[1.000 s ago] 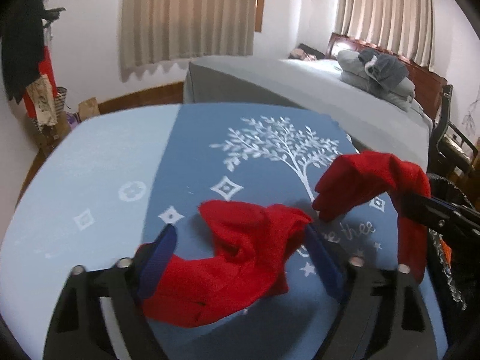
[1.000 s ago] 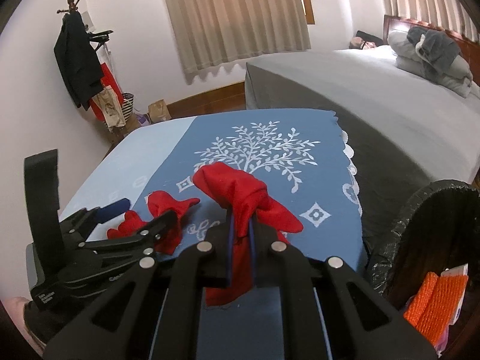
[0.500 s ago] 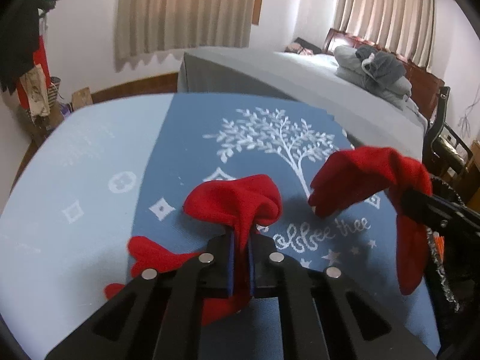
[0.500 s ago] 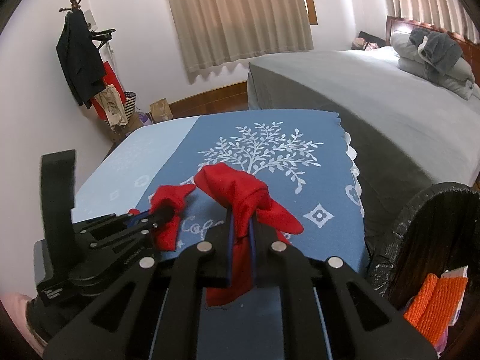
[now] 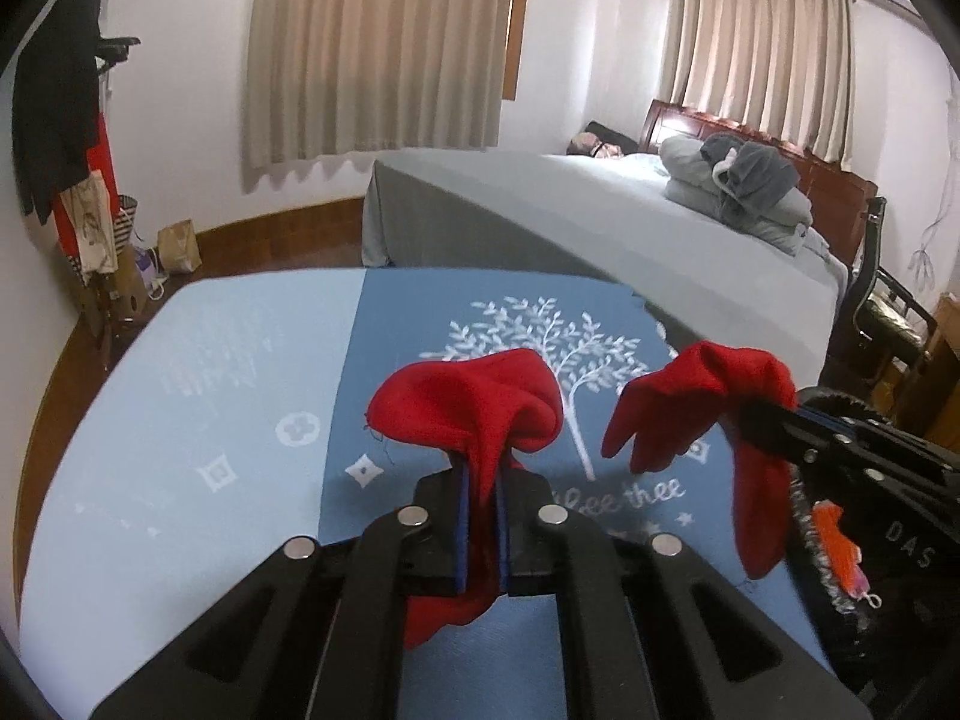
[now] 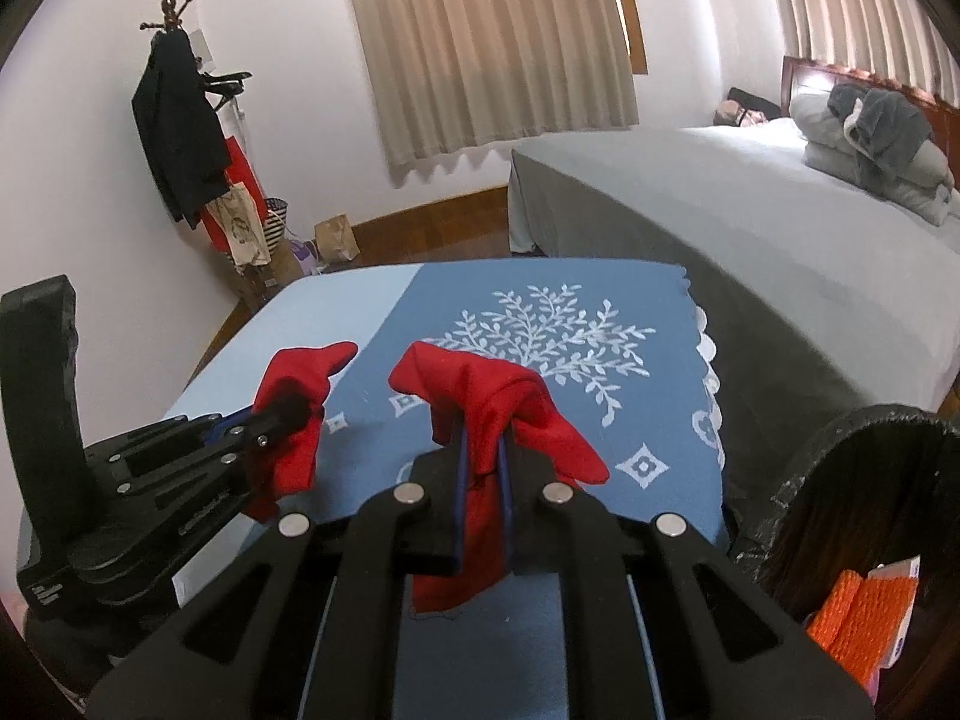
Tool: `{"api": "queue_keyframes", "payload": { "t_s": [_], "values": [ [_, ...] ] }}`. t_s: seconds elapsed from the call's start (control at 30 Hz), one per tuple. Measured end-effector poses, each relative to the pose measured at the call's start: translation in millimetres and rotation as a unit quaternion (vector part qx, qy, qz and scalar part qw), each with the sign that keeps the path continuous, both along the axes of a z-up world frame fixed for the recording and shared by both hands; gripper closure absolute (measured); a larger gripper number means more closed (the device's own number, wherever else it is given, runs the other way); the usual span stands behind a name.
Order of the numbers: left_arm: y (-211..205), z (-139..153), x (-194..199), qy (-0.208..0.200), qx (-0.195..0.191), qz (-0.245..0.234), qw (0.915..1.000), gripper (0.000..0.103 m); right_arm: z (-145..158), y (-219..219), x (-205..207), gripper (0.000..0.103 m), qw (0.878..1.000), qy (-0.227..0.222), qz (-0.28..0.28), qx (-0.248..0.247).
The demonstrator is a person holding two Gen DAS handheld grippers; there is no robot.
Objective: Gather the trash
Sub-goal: 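Lift the red glove with both tools and carry it over the bin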
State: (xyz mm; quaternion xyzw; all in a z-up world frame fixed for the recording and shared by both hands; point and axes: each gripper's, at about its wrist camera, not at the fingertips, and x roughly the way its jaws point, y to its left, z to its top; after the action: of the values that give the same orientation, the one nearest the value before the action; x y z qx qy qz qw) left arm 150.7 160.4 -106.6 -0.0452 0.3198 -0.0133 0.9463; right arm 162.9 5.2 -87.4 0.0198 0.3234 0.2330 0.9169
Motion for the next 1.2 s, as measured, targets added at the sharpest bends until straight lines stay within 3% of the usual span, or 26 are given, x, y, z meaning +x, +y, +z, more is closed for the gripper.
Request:
{"api": "queue_keyframes", "payload": {
  "t_s": [0.53,1.2],
  "values": [
    [-15,39,-24,-0.037,0.002,-0.01,0.9993,0.096,41,-20,-27,0.095,0.999,-0.036,-0.005,0.015],
    [-50,65,-47,-0.067,-0.002,-0.054,0.9963,0.096,59,-56,-56,0.095,0.997,-0.059,-0.034,0.018]
  ]
}}
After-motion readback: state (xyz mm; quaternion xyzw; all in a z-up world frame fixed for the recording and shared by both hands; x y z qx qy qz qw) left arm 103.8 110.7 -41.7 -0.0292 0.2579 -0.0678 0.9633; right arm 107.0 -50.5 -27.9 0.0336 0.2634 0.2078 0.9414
